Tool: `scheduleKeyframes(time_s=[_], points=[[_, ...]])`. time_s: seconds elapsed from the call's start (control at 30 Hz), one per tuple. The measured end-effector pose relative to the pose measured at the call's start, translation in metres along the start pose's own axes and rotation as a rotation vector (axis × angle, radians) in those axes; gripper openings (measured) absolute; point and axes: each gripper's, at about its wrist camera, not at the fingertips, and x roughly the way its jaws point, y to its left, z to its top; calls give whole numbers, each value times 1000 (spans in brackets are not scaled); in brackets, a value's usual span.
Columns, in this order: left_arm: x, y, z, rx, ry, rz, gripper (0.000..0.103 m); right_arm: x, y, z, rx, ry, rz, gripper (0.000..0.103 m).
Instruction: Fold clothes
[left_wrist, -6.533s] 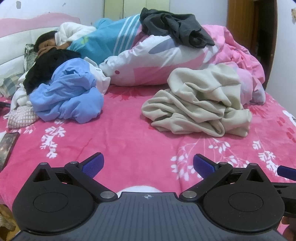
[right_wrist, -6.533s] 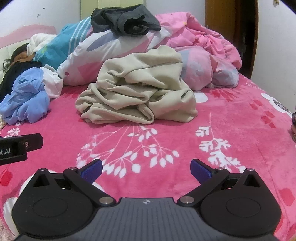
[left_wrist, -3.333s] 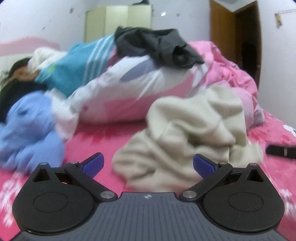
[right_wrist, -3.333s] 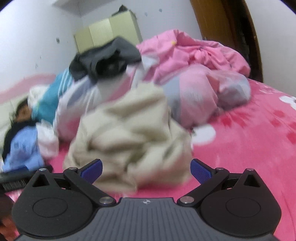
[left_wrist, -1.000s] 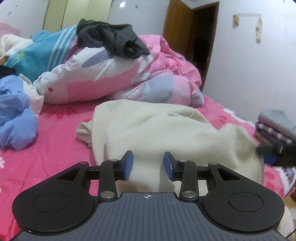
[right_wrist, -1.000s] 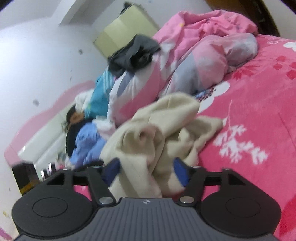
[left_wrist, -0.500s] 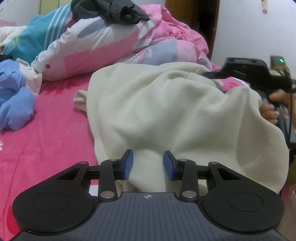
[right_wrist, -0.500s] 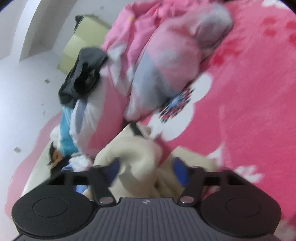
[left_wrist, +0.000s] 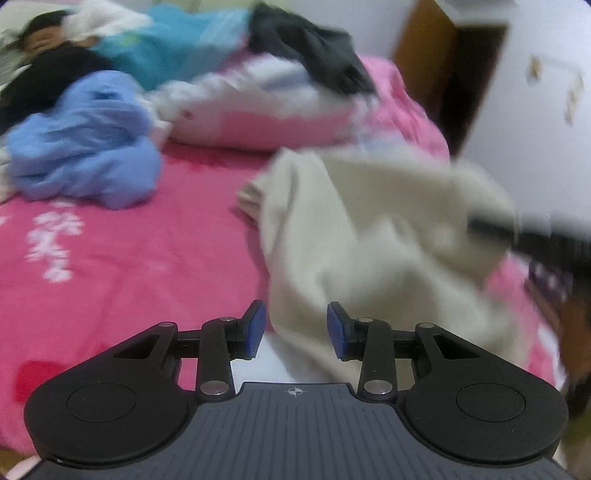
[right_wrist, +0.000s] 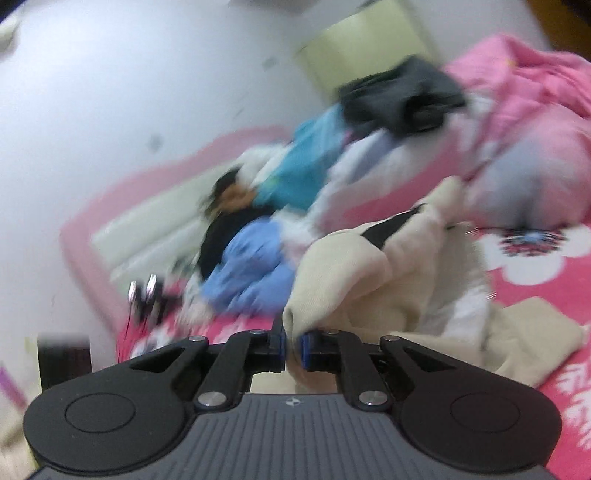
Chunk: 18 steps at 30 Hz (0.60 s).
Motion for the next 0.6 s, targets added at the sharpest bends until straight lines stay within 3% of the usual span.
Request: scheduleKeyframes(time_s=[0.17,0.23,0.3,0.43,0.53,0.6], points=[[-25,1,9,-51,-47,-93,39,24,67,-41,-181,117,41,9],[-31,-2,11,-50,-57,-122,52,31,91,-63,-234,163,53,9],[-28,-15,10,13,-44,-128,61,38,110,-82,-294,198,35,9],[-6,-47,6,171,0,-94,68,45,141,-116,-466,207,-58,11],[18,-66,4,279,31,19,67,34,150,-126,-532,169,-93,24],[28,-71,3,313,39,60,61,17,145,-125,-515,142,-85,42]])
